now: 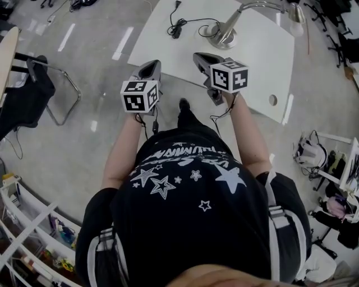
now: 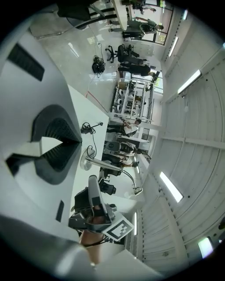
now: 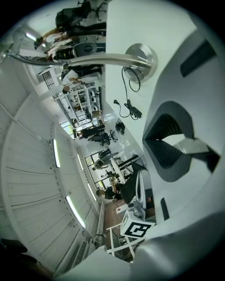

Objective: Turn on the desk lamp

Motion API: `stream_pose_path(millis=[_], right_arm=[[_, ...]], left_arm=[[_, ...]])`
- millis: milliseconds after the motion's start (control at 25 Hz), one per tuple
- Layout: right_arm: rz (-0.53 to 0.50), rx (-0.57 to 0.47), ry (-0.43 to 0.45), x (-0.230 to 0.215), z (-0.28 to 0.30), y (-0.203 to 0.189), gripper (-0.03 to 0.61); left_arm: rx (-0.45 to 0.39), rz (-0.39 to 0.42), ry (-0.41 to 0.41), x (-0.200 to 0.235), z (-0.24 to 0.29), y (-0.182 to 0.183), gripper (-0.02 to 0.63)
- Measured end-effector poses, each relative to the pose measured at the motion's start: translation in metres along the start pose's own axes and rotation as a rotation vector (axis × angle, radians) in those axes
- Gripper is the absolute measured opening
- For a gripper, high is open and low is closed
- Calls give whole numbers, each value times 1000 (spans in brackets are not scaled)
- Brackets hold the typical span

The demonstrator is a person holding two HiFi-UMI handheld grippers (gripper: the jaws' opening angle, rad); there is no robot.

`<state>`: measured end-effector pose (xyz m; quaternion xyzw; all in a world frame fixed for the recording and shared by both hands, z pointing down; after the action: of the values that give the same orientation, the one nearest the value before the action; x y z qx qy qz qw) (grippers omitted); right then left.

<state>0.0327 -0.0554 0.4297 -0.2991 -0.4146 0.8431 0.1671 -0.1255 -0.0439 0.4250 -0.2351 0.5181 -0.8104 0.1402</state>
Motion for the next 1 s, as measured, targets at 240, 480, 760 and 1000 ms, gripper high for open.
stream_pose_path(millis=[240, 480, 760, 1000], right_arm=[[-53, -37, -21, 39, -39, -20, 5], [-71, -51, -62, 59, -69, -52, 5], [-75, -85, -113, 75, -91, -67, 5], [-87, -102, -148, 82, -106, -67, 5]], left_arm=[[4, 16, -31, -18, -33, -16, 9], [-11, 26, -77, -40, -60, -28, 9], [-45, 39, -148, -57, -76, -25, 9], [-74, 40, -188, -70, -85, -17, 9]])
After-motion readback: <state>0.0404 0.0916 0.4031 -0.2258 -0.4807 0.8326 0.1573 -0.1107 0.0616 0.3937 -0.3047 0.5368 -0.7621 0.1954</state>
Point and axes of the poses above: the fingertips, and each gripper's own axes: z forward along the fingers, x to its left, y out of its top, the point moved 3 cm from there along -z, backward along the fingers
